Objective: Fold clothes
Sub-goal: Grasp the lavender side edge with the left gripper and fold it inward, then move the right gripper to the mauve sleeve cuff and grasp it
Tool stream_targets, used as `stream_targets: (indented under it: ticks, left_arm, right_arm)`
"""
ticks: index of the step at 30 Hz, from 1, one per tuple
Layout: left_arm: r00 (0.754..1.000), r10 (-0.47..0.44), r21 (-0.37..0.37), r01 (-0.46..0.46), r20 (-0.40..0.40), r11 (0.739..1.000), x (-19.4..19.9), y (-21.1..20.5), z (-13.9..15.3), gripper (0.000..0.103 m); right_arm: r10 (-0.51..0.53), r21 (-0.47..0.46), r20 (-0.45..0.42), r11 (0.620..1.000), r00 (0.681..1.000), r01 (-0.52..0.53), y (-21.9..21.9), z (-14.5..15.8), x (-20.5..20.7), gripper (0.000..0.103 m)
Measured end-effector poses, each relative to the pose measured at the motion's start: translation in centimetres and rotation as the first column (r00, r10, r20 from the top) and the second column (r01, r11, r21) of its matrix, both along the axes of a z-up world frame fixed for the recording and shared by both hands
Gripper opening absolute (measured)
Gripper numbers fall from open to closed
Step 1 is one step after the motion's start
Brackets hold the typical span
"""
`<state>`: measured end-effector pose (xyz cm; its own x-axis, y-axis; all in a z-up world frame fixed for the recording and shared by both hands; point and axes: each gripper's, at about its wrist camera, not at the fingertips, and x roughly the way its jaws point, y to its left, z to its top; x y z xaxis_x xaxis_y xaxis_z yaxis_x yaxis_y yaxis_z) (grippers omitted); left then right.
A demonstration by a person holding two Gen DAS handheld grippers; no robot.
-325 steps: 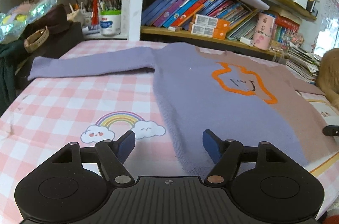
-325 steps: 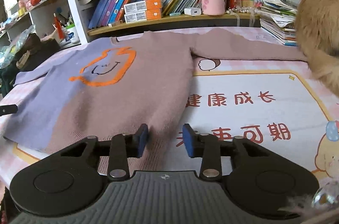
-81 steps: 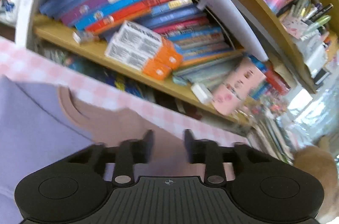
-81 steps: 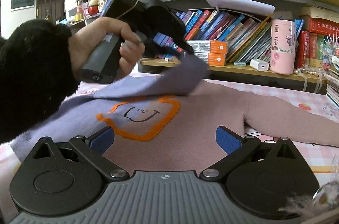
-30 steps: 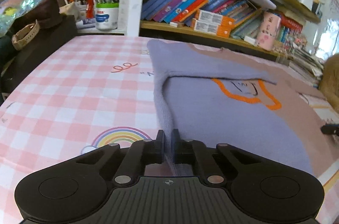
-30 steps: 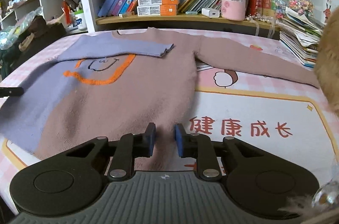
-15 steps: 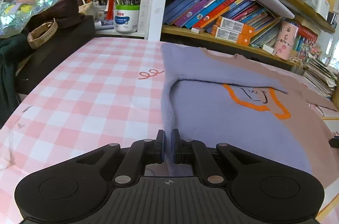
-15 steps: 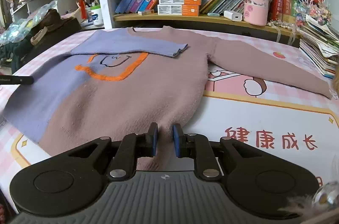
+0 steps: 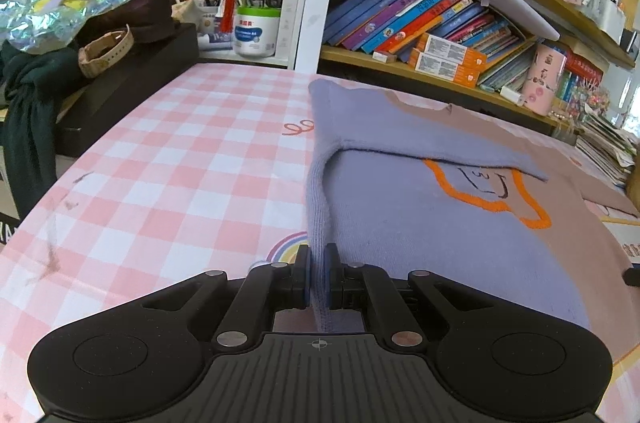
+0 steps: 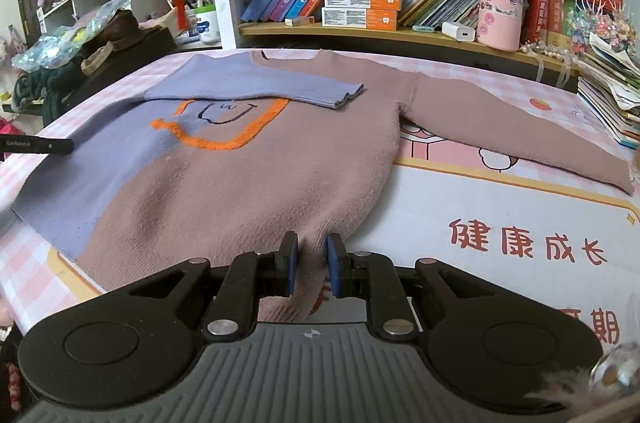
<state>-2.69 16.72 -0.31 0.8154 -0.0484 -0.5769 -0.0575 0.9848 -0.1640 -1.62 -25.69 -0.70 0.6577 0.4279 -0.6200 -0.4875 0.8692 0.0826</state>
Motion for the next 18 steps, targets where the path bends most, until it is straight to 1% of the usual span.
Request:
stream_targets:
  ticks: [3, 4, 5, 6, 7, 8, 10, 11, 14, 15, 16, 18]
  left_arm:
    - [1.0, 0.0, 0.0, 0.0, 0.002, 1.0, -0.1, 0.1, 0.0, 0.006]
    - [1.0, 0.002, 0.004, -0.002, 0.003, 1.0, -0.1, 0.1, 0.0, 0.009]
    - [1.0, 0.008, 0.016, -0.009, 0.006, 1.0, -0.1, -0.1, 0.0, 0.01]
    - [1.0, 0.013, 0.034, -0.014, 0.01, 0.999, -0.2, -0.3, 0.0, 0.014]
    - [1.0, 0.024, 0.058, -0.025, 0.019, 0.998, -0.3, -0.5, 0.2, 0.024]
    - [0.999, 0.03, 0.081, -0.033, 0.037, 0.996, -0.5, -0.8, 0.4, 0.031]
    - [0.996, 0.03, 0.116, -0.039, 0.08, 0.993, -1.0, -1.3, 0.9, 0.063]
    - [0.994, 0.014, 0.123, -0.028, 0.107, 0.992, -1.3, -1.6, 1.2, 0.069]
    - [0.984, -0.047, 0.149, 0.021, 0.172, 0.989, -1.9, -2.6, 1.9, 0.077]
    - [0.98, -0.069, 0.159, 0.039, 0.185, 0.987, -2.0, -3.0, 2.0, 0.085]
    - [0.977, -0.093, 0.168, 0.06, 0.194, 0.984, -2.0, -3.4, 2.0, 0.089]
    - [0.969, -0.138, 0.183, 0.101, 0.204, 0.978, -1.9, -4.2, 2.0, 0.091]
  right_arm:
    - [-0.003, 0.006, 0.0, 1.0, 1.0, 0.003, -0.1, -0.1, -0.1, 0.015]
    - [-0.005, 0.012, -0.003, 1.0, 1.0, 0.006, -0.1, -0.1, 0.0, 0.016]
    - [-0.012, 0.016, -0.001, 1.0, 1.0, 0.012, -0.3, 0.0, 0.0, 0.021]
    - [-0.023, 0.019, 0.007, 1.0, 1.0, 0.023, -0.5, 0.1, 0.1, 0.026]
    - [-0.037, 0.019, 0.021, 0.999, 0.999, 0.036, -0.7, 0.2, 0.1, 0.038]
    - [-0.056, 0.016, 0.04, 0.998, 0.998, 0.055, -1.1, 0.4, 0.2, 0.045]
    - [-0.106, 0.017, 0.085, 0.994, 0.991, 0.105, -2.3, 0.9, 0.8, 0.051]
    - [-0.142, 0.021, 0.1, 0.99, 0.985, 0.141, -3.2, 1.2, 1.4, 0.054]
    - [-0.257, 0.022, 0.106, 0.966, 0.961, 0.256, -6.2, 1.7, 3.9, 0.055]
    - [-0.297, 0.02, 0.104, 0.955, 0.949, 0.296, -7.4, 1.9, 4.9, 0.056]
    - [-0.329, 0.016, 0.102, 0.944, 0.939, 0.329, -8.4, 1.9, 5.8, 0.056]
    - [-0.388, 0.006, 0.094, 0.921, 0.917, 0.389, -10.5, 1.9, 7.5, 0.056]
